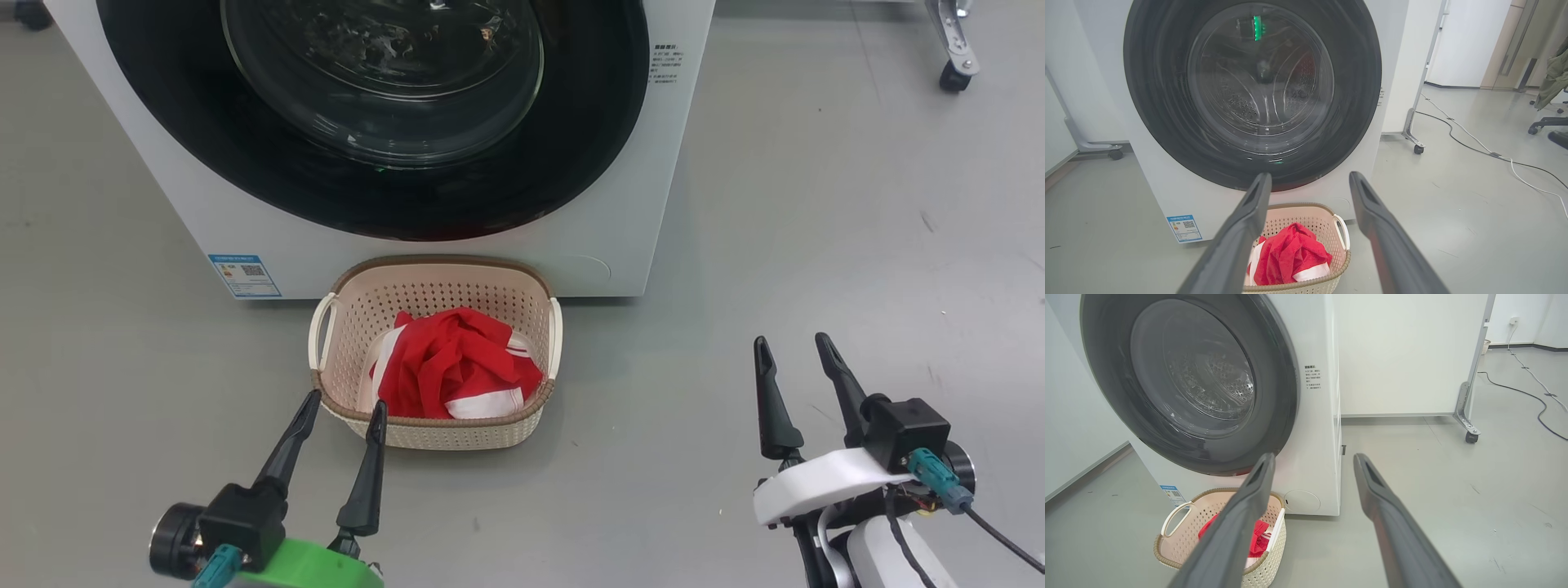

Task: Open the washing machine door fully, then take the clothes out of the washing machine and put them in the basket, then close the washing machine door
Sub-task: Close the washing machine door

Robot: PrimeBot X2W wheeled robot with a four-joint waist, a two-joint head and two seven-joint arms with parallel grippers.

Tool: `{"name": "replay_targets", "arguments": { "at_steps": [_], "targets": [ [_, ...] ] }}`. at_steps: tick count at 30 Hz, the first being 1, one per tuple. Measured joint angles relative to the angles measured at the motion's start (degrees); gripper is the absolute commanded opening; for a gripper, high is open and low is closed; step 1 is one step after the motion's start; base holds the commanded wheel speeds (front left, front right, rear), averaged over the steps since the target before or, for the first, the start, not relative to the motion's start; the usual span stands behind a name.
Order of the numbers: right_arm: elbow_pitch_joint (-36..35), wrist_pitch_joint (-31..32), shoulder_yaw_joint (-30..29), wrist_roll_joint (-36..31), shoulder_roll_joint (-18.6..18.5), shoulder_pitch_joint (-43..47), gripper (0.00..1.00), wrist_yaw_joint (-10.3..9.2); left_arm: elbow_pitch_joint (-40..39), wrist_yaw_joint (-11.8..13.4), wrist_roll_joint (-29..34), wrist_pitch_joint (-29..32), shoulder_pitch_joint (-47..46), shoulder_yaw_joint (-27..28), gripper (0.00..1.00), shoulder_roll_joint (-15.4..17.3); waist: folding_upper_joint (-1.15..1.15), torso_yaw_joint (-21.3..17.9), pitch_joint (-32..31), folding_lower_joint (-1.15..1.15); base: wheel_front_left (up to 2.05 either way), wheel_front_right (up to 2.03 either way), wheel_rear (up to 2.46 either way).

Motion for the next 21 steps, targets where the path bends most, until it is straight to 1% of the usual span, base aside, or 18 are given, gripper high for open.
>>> {"name": "replay_targets", "arguments": {
  "at_steps": [2, 9, 10, 14, 15, 19, 21],
  "targets": [
    [-0.5, 0.0, 0.2, -0.1, 0.1, 0.8, 1.00, -0.03, 0.0, 0.5, -0.2, 0.0, 0.5, 0.2, 1.00, 0.0, 0.00, -0.2, -0.3, 0.00, 0.00, 0.00, 0.00],
    [-2.4, 0.0, 0.7, -0.4, 0.2, 4.5, 1.00, -0.14, -0.2, 0.5, -0.3, 0.5, 1.9, 0.1, 1.00, 0.0, 0.00, -0.6, -1.7, 0.00, 0.00, 0.00, 0.00],
    [-2.8, 0.0, 0.8, -0.4, 0.2, 5.0, 1.00, -0.58, -0.4, 0.5, -0.3, 0.6, 2.0, 0.1, 1.00, 0.0, 0.00, -0.6, -1.8, 0.00, 0.00, 0.00, 0.00],
    [-4.0, 0.0, 1.2, -0.4, 0.3, 6.2, 1.00, -0.66, -1.1, 0.5, -0.3, 0.8, 2.3, 0.0, 1.00, 0.2, 0.00, -0.7, -1.9, 0.00, 0.00, 0.00, 0.00],
    [-4.4, 0.0, 1.3, -0.4, 0.3, 6.3, 1.00, -1.02, -1.3, 0.5, -0.4, 0.8, 2.3, 0.0, 1.00, 0.2, 0.00, -0.7, -1.9, 0.00, 0.00, 0.00, 0.00],
    [-5.3, 0.0, 1.4, -0.5, 0.3, 7.4, 1.00, -1.13, -1.6, 0.6, -0.4, 1.2, 2.4, 0.0, 1.00, 0.3, 0.00, -0.8, -2.0, 0.00, 0.00, 0.00, 0.00],
    [-5.7, 0.0, 1.5, -0.5, 0.4, 7.8, 1.00, -1.56, -1.7, 1.0, -0.4, 1.2, 2.5, 0.0, 1.00, 0.3, 0.00, -0.8, -2.0, 0.00, 0.00, 0.00, 0.00]
  ]
}}
